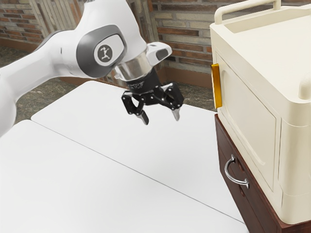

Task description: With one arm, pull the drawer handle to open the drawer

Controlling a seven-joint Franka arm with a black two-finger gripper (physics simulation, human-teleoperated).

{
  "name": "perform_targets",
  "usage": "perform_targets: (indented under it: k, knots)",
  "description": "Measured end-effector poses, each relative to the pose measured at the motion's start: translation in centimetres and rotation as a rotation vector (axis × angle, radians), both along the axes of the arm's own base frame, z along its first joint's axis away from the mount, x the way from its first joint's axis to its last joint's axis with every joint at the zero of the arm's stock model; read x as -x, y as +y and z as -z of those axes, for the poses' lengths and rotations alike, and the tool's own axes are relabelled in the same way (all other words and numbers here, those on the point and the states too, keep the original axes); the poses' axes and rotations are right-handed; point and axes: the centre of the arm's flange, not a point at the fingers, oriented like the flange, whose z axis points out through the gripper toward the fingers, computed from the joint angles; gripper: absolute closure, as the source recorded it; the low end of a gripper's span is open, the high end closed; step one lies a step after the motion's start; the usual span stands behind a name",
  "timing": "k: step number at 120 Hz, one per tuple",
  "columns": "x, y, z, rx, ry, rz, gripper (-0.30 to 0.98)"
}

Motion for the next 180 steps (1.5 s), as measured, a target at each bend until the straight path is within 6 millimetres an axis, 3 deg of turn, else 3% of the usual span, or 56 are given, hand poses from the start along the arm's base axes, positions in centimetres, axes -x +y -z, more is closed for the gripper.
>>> perform_targets:
  k: [53,97,126,148,180]
  knots:
    - [3.5,-5.6,2.7,0.107,-0.056,-0.174,0.02]
    - [4.0,-10.3,6.0,0.19,-0.111,-0.233,0.03]
    - [4.5,-13.1,6.6,0.218,-0.127,-0.238,0.03]
    - [5.1,-13.4,7.8,0.228,-0.124,-0.266,0.03]
    - [6.1,-12.6,7.2,0.25,-0.151,-0.307,0.03]
